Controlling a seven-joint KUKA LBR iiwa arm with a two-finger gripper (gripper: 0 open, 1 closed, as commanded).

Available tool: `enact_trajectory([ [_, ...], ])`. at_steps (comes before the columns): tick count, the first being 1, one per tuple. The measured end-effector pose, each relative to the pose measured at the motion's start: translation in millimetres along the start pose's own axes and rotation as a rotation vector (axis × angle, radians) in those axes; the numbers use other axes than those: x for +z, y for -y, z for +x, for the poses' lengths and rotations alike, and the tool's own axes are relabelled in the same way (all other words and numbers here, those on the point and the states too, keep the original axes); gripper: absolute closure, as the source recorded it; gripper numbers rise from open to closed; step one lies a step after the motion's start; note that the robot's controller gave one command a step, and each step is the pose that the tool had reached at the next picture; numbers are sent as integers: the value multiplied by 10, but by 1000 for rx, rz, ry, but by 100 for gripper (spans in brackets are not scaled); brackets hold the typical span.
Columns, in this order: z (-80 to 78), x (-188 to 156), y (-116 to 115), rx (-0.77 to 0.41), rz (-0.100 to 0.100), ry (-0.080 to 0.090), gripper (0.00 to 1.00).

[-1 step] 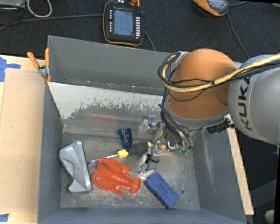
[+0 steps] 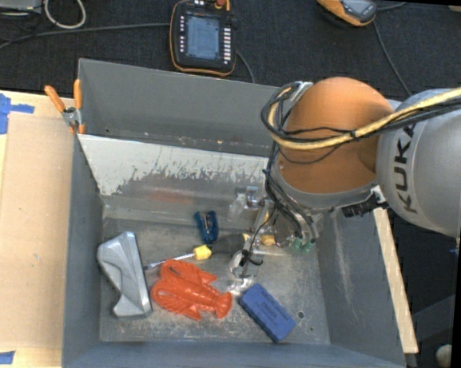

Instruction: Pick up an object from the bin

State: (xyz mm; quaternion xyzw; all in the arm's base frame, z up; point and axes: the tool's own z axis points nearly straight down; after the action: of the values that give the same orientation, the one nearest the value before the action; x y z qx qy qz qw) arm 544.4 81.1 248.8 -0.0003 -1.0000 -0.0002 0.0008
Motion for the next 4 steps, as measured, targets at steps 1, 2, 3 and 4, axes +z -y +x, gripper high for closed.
enact_trajectory([
  [1,108,912,49,4,-1,3,0],
  [2,280,1324,-287,-121,-3,7,0],
  [3,111,1318,-232,-39,0,1,0],
  [4,126,1700,-400,-29,-2,0,0],
])
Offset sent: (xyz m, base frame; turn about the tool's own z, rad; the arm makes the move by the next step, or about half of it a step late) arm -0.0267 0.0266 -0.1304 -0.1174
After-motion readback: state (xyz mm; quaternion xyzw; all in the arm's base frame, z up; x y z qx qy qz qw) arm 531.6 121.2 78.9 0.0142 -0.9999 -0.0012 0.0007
